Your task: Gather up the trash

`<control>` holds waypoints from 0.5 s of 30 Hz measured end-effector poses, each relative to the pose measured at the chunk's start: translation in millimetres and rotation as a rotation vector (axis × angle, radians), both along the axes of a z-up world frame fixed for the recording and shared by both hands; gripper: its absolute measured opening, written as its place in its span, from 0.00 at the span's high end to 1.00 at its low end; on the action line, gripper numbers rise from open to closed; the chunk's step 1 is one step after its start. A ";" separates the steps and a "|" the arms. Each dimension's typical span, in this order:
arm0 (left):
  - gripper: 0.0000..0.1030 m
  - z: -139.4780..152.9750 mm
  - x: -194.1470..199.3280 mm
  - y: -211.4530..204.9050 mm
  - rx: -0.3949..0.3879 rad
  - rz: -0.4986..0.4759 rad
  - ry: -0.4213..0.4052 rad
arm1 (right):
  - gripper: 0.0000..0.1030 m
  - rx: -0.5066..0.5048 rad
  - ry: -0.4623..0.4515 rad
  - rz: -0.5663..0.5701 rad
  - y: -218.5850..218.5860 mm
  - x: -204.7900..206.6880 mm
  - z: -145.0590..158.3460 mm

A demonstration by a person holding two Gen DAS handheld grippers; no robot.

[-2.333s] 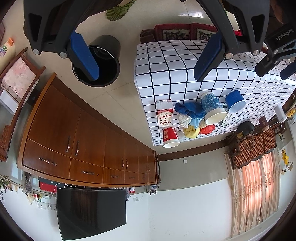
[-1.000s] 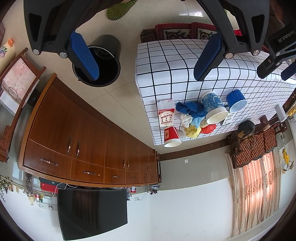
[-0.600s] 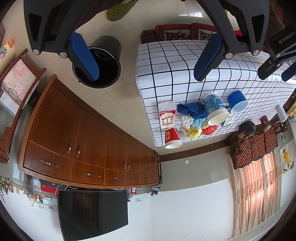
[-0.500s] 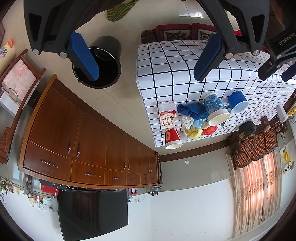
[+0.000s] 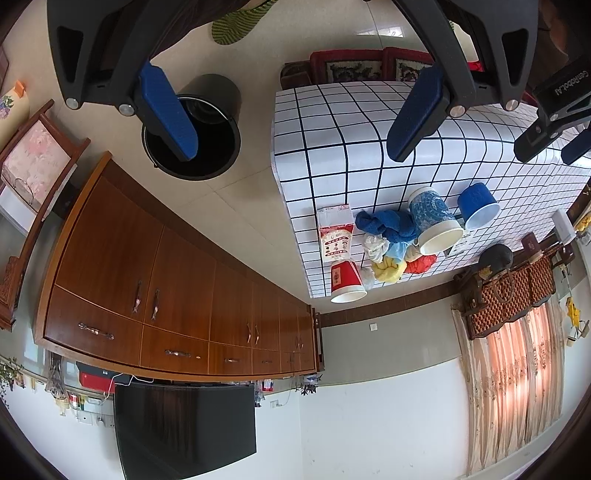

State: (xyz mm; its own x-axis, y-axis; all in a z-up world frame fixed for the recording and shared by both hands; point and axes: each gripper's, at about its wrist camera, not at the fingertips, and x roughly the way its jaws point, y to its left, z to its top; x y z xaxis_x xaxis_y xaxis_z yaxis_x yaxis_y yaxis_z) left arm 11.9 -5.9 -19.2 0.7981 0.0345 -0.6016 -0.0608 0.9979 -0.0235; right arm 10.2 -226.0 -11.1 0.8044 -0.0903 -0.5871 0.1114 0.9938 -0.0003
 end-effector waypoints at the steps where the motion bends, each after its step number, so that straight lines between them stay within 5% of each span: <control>1: 0.00 -1.1 1.1 0.7 0.000 0.002 0.002 | 0.00 0.001 0.002 0.000 -0.3 1.0 -0.5; 15: 0.00 -9.8 16.3 21.4 -0.005 0.064 0.020 | 0.00 0.004 0.023 0.052 16.7 21.6 -6.6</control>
